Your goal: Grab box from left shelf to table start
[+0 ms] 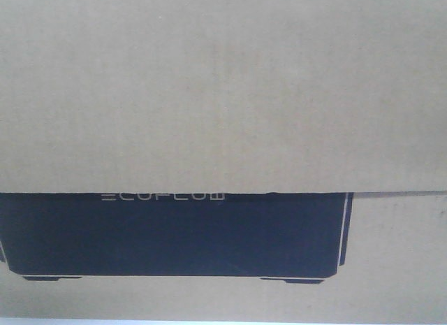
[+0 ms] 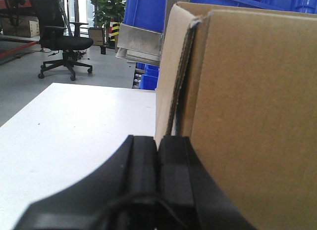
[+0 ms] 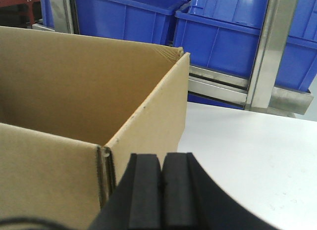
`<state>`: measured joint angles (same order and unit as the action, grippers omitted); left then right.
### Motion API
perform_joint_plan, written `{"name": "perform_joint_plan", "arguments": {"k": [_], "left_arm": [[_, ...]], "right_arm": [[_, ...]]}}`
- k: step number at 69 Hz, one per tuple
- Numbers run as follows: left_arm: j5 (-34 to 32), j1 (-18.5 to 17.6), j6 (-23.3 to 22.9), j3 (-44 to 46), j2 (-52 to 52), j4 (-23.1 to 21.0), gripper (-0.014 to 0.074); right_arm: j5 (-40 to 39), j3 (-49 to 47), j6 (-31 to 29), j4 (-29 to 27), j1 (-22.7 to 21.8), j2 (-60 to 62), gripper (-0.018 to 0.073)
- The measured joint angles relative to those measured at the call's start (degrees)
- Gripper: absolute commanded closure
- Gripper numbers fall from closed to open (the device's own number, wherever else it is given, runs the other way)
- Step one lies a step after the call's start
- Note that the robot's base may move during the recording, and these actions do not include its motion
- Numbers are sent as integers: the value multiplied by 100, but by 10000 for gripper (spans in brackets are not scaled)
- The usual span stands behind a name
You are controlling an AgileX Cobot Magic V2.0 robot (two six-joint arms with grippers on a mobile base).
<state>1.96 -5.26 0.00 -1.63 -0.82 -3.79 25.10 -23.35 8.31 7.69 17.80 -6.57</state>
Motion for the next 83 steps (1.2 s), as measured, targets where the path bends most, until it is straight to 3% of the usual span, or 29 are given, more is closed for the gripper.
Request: {"name": "perform_joint_plan", "arguments": {"k": [38, 46, 66, 83], "left_arm": [[0, 0, 0, 0, 0, 0, 700], [0, 0, 0, 0, 0, 0, 700], [0, 0, 0, 0, 0, 0, 700], [0, 0, 0, 0, 0, 0, 700]], "right_arm": [[-12, 49, 0, 0, -34, 0, 502], [-12, 190, 0, -29, -360, 0, 502], [-342, 1076, 0, -413, -1687, 258, 502], [-1057, 2138, 0, -534, -1886, 705, 502]]}}
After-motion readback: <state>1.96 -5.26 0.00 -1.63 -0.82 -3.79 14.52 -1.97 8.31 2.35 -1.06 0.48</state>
